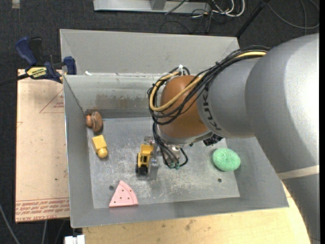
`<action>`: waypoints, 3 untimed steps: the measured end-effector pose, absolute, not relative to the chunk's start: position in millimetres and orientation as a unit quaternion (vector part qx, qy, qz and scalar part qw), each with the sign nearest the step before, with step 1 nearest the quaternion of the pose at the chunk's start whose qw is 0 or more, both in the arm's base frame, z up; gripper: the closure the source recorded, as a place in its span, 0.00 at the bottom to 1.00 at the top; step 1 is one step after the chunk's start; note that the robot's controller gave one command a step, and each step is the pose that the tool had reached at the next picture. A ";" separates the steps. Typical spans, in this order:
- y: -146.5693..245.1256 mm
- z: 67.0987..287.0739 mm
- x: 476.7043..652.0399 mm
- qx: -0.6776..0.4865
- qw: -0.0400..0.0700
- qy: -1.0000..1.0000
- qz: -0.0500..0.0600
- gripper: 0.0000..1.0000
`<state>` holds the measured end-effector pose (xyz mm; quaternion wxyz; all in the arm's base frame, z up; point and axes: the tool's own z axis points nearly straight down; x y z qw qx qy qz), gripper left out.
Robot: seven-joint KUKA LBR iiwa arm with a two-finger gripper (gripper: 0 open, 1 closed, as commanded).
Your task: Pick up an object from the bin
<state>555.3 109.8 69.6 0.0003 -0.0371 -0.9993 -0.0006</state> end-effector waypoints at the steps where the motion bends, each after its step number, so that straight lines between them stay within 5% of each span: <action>1: 109.8 69.6 555.3 -0.037 0.000 -0.999 -0.001 1.00; 3: 109.4 94.6 552.5 -0.037 0.004 -0.999 0.000 1.00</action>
Offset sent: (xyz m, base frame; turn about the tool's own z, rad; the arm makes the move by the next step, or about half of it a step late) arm 0.0000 0.0001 0.1238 0.0000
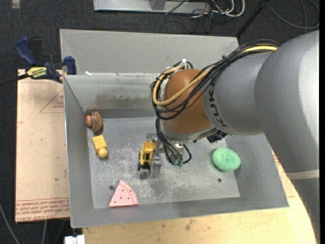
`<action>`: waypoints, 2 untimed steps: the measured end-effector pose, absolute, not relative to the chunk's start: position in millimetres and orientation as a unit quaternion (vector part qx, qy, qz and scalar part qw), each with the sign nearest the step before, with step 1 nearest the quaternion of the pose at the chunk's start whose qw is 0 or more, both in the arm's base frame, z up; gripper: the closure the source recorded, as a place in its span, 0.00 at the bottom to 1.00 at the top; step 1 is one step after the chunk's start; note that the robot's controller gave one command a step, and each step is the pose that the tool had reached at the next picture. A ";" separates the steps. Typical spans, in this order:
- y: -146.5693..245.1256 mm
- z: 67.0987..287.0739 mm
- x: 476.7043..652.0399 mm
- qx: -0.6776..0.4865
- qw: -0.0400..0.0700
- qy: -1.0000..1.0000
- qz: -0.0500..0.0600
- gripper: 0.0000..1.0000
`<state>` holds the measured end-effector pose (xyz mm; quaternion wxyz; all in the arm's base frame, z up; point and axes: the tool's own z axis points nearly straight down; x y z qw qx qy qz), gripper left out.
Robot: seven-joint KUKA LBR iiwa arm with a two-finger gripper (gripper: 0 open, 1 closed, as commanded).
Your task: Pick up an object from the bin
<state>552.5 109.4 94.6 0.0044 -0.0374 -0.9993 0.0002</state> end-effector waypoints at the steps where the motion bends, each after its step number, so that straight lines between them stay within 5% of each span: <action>1: 110.2 110.3 555.5 -0.037 -0.001 -0.999 -0.001 1.00; 2: 110.0 121.3 554.5 -0.037 -0.001 -0.999 -0.001 1.00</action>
Offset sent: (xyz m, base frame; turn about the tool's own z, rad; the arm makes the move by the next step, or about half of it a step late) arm 0.0001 -0.0001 0.0551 0.0000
